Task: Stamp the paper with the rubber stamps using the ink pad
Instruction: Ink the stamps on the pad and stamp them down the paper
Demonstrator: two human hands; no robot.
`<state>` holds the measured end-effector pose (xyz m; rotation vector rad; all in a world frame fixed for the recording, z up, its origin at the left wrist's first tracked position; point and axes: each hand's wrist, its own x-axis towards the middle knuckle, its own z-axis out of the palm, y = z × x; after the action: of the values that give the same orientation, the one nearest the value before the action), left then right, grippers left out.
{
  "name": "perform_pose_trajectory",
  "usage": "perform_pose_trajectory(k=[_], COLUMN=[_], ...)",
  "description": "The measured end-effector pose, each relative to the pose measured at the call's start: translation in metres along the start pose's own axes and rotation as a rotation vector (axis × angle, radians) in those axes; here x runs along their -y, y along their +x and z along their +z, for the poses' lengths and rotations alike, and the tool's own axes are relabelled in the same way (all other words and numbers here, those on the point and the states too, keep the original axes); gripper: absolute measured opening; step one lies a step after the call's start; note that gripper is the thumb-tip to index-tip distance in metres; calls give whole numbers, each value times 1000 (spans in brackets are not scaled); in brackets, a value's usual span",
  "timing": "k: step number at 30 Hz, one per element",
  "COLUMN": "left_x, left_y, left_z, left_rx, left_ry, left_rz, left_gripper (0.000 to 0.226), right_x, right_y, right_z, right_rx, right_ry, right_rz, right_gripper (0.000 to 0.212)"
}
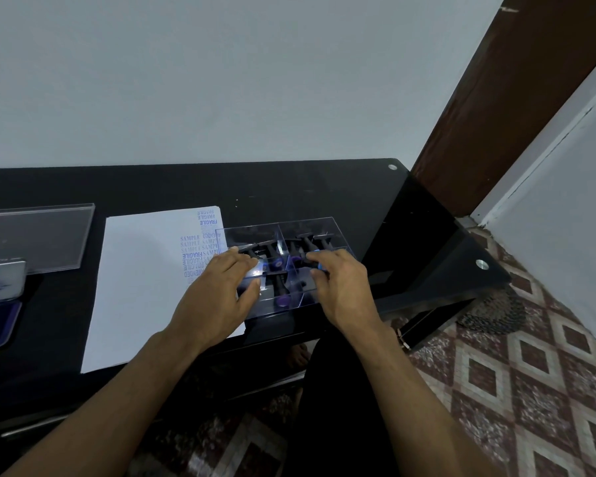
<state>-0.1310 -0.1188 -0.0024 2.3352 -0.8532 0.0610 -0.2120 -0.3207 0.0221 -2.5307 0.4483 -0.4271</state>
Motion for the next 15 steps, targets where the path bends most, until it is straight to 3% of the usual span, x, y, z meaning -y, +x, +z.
perform_pose_trajectory(k=[15], left_x=[7], left_y=[-4], left_z=[-3], left_rx=[-31], left_ry=[-20], left_rz=[-37], left_gripper=[53], right_x=[26], right_y=[-3], right_z=[13], right_rx=[-246], right_ry=[63], right_rz=[-114], right_gripper=[25])
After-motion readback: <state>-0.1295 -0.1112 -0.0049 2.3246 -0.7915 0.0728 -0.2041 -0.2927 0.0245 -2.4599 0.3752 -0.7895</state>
